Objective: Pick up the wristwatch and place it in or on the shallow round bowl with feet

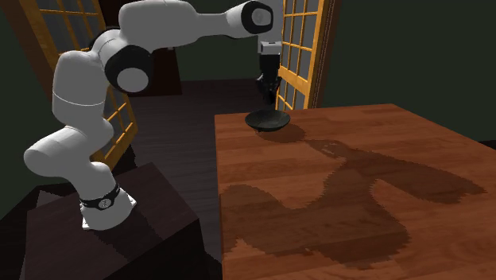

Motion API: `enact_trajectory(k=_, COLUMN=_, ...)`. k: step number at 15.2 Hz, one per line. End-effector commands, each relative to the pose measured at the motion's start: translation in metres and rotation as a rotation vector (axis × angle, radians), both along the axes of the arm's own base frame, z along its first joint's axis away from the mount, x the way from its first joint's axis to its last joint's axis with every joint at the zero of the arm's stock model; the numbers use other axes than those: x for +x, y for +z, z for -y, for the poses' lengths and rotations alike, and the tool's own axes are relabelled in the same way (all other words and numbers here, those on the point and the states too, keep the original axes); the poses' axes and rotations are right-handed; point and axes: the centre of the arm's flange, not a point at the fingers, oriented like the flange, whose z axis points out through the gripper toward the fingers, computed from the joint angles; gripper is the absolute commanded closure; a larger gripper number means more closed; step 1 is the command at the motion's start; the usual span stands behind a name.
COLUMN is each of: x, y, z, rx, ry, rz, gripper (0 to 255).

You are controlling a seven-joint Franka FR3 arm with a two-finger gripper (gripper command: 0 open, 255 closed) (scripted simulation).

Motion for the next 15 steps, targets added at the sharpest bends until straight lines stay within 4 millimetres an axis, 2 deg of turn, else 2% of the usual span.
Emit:
enact_trajectory(k=1, x=-0.01, y=-0.004, z=-0.011, rx=-0.001, ry=-0.002, rz=0.001, gripper=255)
enact_trajectory(k=12, x=-0.01, y=-0.063, z=-0.011, rx=-0.001, ry=-0.002, rz=0.001, gripper=255)
enact_trajectory(k=15, x=-0.01, y=-0.063, z=-0.011, rx=-0.001, ry=-0.002, rz=0.001, gripper=255)
